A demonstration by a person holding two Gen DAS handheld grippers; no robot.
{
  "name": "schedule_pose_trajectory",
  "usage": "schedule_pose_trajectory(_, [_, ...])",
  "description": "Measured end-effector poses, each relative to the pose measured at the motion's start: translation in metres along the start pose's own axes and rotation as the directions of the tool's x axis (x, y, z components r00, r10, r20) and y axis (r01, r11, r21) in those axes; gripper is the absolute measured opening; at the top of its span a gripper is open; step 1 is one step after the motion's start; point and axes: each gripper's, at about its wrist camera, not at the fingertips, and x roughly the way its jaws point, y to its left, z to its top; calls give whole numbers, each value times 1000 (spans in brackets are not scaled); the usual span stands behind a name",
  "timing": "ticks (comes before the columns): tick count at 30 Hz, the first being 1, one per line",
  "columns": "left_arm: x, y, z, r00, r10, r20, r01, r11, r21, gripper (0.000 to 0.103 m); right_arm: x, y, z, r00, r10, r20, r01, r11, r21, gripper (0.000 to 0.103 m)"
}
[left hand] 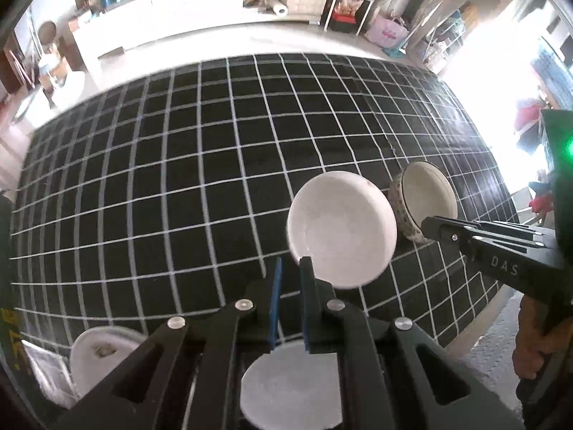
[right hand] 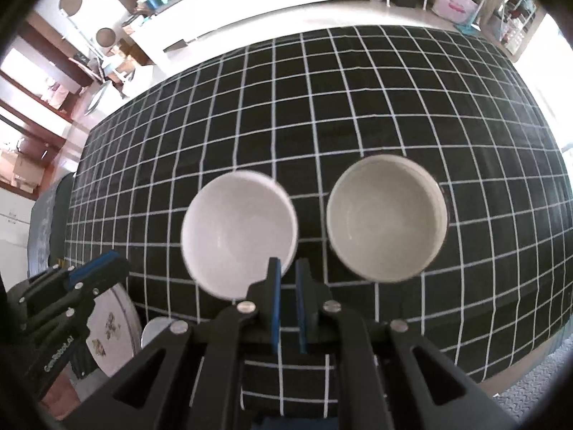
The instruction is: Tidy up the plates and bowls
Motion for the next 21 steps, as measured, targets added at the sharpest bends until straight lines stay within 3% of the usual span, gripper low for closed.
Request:
schedule_pose_trajectory(3, [20,3,10,998,-36,-42,35,999,-21,8,12,-5,13,999,-24,-34,23,1000,-7,11])
schedule_pose_trajectory(8, [41,1,16,997,-32,-69,32,999,0,8,31,-2,22,995,-73,-72,69,996,-55,11])
schedule_pose_trajectory(14, [58,5,18,995,-37,-91,37,999,-5,8,37,-7,24,997,-11,-78,8,999,-32,11])
schedule_pose_trajectory(21, [66,8,16,995,-29,-99,29,1000,-2,8,41,-2,21,996,-16,-85,12,999,-43,11])
